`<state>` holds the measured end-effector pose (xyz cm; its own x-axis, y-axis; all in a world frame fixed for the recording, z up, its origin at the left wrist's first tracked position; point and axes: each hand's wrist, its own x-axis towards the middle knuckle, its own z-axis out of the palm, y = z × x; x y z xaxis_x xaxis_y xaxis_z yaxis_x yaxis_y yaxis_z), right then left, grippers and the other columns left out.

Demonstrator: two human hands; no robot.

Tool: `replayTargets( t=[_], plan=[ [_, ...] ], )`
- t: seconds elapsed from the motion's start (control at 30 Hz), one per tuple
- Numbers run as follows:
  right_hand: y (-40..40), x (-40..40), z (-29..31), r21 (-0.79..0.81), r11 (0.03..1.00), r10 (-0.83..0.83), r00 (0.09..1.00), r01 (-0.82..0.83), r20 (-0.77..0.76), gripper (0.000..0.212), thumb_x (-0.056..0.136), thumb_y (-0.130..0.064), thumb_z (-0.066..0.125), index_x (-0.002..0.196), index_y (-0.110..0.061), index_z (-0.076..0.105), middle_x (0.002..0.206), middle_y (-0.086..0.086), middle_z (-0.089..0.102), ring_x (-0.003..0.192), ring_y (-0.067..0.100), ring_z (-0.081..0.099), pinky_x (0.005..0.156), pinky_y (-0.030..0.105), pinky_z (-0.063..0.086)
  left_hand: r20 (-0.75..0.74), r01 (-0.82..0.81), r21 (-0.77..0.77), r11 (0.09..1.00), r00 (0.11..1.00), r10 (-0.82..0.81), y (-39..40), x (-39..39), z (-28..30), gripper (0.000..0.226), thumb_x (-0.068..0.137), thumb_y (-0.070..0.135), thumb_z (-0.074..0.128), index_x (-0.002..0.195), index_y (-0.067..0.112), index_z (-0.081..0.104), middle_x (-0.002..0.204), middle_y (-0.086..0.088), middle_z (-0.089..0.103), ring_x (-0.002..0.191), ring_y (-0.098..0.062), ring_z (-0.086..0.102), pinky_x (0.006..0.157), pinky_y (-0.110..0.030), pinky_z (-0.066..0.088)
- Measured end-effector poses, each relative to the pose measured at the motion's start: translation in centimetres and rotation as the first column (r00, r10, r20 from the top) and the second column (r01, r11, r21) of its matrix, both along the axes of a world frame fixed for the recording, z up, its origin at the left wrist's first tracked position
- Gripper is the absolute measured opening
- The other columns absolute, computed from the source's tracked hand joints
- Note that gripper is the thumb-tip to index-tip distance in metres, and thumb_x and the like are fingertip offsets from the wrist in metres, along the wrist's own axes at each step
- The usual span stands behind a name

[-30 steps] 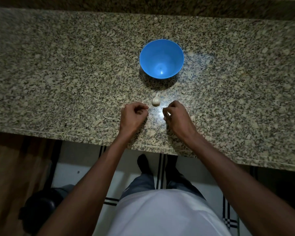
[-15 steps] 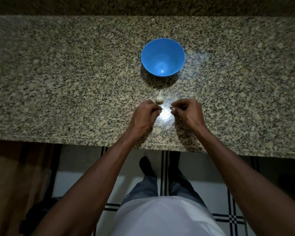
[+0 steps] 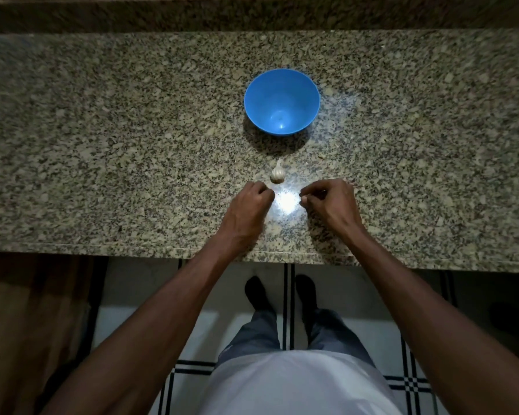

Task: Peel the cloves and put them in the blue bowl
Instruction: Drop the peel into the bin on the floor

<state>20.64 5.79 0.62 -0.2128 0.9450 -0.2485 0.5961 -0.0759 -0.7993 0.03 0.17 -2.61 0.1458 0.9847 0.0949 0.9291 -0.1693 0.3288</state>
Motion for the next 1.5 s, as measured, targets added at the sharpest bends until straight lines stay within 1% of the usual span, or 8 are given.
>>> replayTargets(
  t=[0.07,0.17,0.27,0.4,0.57,0.7,1.07,1.5],
  plan=[
    [0.3,0.0,0.0,-0.097,0.995,-0.025,0.996,0.017,-0.085,0.009,0.090,-0.010,0.079,0.098,-0.008,0.082,0.085,0.004,0.080,0.075,0.011,0.078,0.078,0.036,0.066,0.319,-0.289,-0.118,0.950,0.895,0.312,-0.8,-0.1,0.5,0.014,0.096,0.002,0.064,0.102,0.011,0.072,0.100,-0.002,0.070,0.089,-0.013,0.062,0.075,-0.025,0.054],
    [0.6,-0.1,0.3,-0.313,0.947,-0.161,0.947,0.069,-0.278,0.013,0.089,-0.004,0.080,0.100,0.002,0.076,0.084,0.021,0.077,0.080,0.034,0.078,0.082,0.053,0.064,0.650,-0.491,-0.443,0.750,0.400,0.646,-2.0,0.2,1.9,0.015,0.101,0.009,0.064,0.112,0.015,0.071,0.111,0.001,0.072,0.098,-0.014,0.069,0.082,-0.028,0.060],
    [0.5,-0.9,0.5,-0.432,0.901,-0.228,0.884,0.034,-0.408,0.027,0.086,0.000,0.082,0.104,0.013,0.067,0.090,0.035,0.073,0.078,0.039,0.072,0.080,0.055,0.062,0.737,-0.485,-0.561,0.671,0.077,0.671,-3.0,0.6,2.7,0.016,0.101,0.003,0.062,0.114,0.005,0.072,0.111,-0.002,0.074,0.089,-0.015,0.069,0.080,-0.031,0.060],
    [-0.5,-5.2,1.0,-0.440,0.884,-0.086,0.872,-0.156,-0.482,0.025,0.086,-0.008,0.084,0.101,0.008,0.072,0.094,0.025,0.077,0.081,0.027,0.074,0.083,0.040,0.063,0.763,-0.545,-0.598,0.588,-0.160,0.626,-5.9,-0.3,4.0,0.013,0.102,0.007,0.063,0.110,0.007,0.073,0.088,-0.003,0.073,0.078,-0.011,0.069,0.079,-0.030,0.058],
    [-5.8,-15.1,2.5,-0.399,0.809,0.121,0.786,-0.432,-0.606,0.010,0.090,-0.003,0.078,0.100,0.000,0.076,0.097,0.021,0.077,0.087,0.023,0.074,0.086,0.033,0.062,0.773,-0.626,-0.627,0.464,-0.427,0.469,-14.1,-4.9,5.3,0.011,0.102,0.003,0.060,0.101,0.005,0.071,0.094,-0.011,0.078,0.090,-0.016,0.077,0.084,-0.027,0.061],
    [-13.4,-23.3,2.2,-0.390,0.690,0.309,0.735,-0.610,-0.603,0.013,0.092,-0.001,0.075,0.104,0.002,0.075,0.086,0.017,0.075,0.066,0.013,0.071,0.063,0.022,0.057,0.774,-0.721,-0.624,0.302,-0.515,0.368,-23.5,-9.7,5.4,0.012,0.100,0.001,0.062,0.103,0.006,0.072,0.094,-0.008,0.080,0.094,-0.017,0.077,0.083,-0.023,0.059],
    [-41.2,-43.7,-2.5,-0.454,0.370,0.588,0.583,-0.811,-0.561,0.011,0.092,0.003,0.073,0.103,0.001,0.074,0.090,0.009,0.076,0.081,0.014,0.075,0.080,0.024,0.061,0.696,-0.716,-0.682,-0.148,-0.698,0.167,-52.8,-22.7,0.4,0.018,0.099,0.000,0.063,0.116,-0.006,0.069,0.093,-0.009,0.074,0.078,-0.009,0.075,0.077,-0.017,0.060],
    [-56.3,-53.6,-8.2,-0.475,0.245,0.781,0.462,-0.845,-0.420,0.010,0.092,-0.004,0.075,0.101,-0.004,0.076,0.104,0.017,0.077,0.103,0.035,0.074,0.096,0.045,0.061,0.624,-0.590,-0.754,-0.289,-0.781,-0.030,-69.6,-28.4,-3.9,0.013,0.098,0.000,0.064,0.109,0.001,0.070,0.105,-0.016,0.073,0.096,-0.023,0.073,0.079,-0.020,0.060]
  ],
)
